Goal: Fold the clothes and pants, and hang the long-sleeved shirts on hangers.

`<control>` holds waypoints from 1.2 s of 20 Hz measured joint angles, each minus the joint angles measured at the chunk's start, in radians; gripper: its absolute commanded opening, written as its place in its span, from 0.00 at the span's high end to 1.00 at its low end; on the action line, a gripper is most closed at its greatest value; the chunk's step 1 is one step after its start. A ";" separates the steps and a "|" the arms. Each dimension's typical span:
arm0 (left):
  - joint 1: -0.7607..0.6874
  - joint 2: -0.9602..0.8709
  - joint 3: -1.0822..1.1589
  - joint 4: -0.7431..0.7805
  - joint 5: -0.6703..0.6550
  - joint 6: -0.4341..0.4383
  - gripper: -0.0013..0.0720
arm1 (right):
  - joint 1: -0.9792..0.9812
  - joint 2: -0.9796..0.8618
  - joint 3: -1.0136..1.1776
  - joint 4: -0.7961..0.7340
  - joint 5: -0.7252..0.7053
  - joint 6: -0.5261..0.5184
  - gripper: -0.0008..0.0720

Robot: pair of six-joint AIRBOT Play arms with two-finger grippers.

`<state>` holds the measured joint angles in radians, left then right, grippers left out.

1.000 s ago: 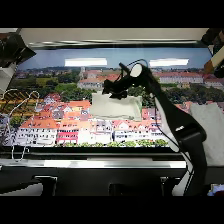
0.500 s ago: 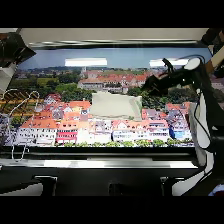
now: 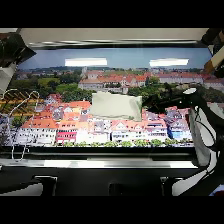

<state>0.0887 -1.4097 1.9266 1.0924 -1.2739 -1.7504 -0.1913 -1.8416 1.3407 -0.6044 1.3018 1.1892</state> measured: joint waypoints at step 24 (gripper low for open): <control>-0.015 -0.022 0.000 -0.003 -0.001 0.000 0.96 | -0.058 0.023 0.520 0.117 -0.143 0.220 0.95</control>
<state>0.0738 -1.4315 1.9263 1.0889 -1.2751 -1.7508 -0.2493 -1.8191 1.8606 -0.4870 1.1591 1.4090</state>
